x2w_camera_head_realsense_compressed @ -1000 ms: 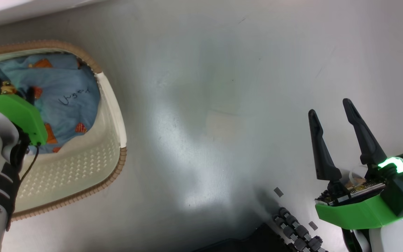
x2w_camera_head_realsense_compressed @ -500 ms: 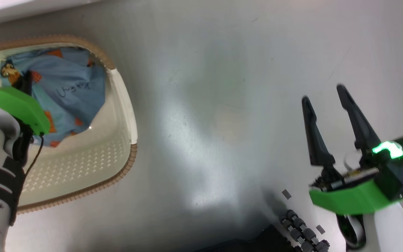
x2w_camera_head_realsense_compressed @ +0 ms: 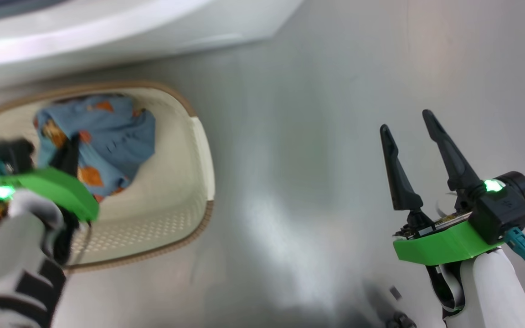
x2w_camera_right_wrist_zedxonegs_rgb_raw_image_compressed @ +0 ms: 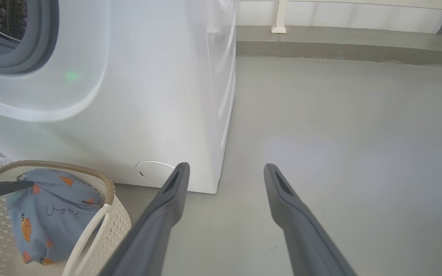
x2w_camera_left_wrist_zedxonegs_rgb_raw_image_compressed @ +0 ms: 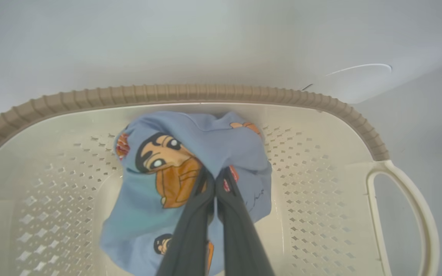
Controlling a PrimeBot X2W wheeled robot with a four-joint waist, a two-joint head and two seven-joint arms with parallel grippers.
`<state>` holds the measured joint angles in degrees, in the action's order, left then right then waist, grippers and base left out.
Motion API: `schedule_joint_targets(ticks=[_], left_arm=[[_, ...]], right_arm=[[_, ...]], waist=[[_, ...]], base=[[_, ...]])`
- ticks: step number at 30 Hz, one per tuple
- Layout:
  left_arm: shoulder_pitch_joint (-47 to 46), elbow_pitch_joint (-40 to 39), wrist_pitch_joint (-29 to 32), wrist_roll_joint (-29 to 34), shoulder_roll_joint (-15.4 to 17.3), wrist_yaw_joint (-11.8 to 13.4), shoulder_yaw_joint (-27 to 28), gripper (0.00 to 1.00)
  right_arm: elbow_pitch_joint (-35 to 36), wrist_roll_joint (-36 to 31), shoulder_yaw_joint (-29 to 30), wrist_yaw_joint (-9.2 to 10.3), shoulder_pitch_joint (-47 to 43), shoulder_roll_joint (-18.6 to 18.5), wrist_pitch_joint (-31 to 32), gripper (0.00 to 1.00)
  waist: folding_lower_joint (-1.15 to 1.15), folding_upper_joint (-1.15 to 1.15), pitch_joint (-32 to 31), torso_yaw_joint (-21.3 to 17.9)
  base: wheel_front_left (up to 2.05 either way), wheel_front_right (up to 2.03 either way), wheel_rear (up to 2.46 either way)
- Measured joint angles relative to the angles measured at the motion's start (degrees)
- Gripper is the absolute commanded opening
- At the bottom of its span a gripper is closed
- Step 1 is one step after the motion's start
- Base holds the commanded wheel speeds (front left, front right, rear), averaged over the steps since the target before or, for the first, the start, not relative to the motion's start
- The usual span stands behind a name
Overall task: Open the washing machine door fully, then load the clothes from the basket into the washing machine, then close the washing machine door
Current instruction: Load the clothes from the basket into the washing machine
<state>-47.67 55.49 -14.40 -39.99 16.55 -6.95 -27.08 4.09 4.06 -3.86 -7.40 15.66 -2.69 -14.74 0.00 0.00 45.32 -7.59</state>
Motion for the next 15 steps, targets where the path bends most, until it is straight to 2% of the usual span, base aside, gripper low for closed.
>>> schedule_joint_targets(ticks=[15], left_arm=[[23.35, -17.01, 0.0, 8.84, -5.25, 1.29, 12.43, 0.0]], right_arm=[[-5.54, 0.22, -0.46, 0.0, -4.15, -0.23, 0.01, 1.0]], waist=[[0.0, 0.0, -16.51, 4.99]], base=[[0.0, 0.0, 0.0]])
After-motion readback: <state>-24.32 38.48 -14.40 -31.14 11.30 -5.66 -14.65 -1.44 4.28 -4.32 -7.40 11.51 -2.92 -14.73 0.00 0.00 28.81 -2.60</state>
